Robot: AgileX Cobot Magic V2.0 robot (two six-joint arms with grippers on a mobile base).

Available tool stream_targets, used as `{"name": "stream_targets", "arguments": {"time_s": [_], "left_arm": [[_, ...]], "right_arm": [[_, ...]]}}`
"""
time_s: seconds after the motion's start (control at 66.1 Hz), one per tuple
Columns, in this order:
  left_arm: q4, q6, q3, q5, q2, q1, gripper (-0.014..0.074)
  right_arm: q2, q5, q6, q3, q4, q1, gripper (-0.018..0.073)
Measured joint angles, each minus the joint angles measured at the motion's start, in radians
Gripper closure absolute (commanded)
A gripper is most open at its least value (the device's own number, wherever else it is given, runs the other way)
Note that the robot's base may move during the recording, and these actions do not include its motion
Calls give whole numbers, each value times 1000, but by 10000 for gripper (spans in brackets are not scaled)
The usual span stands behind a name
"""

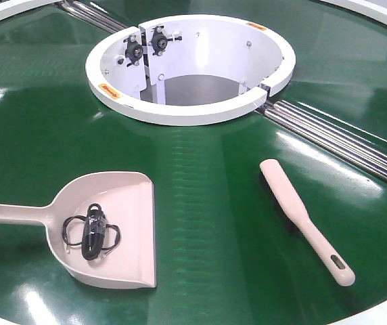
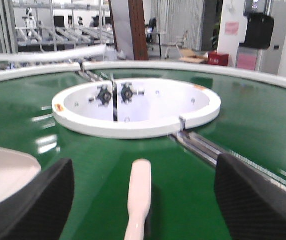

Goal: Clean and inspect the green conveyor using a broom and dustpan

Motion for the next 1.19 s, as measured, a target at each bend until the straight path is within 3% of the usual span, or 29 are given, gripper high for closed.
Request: {"name": "stream_targets", "arguments": {"time_s": [0.06,0.151,0.272,0.302,0.484,1.195], "left_arm": [[0,0,21,6,-14,0,255],[-1,-1,30,20,-16,0,356],[-3,-1,30,21,-16,0,603],[-3,-1,30,21,-16,0,605],[-3,-1,30,18,-16,0,604],[1,-1,33,18,-16,0,604]], "right_arm": [[0,-9,-9,29,0,0,36],[0,-29,-22,48,-3,0,170],[0,-42,-17,48,27,0,503],[0,-43,-16,48,43,0,575],[0,-43,-15,48,98,0,568],[0,-44,-15,48,102,0,568]]}}
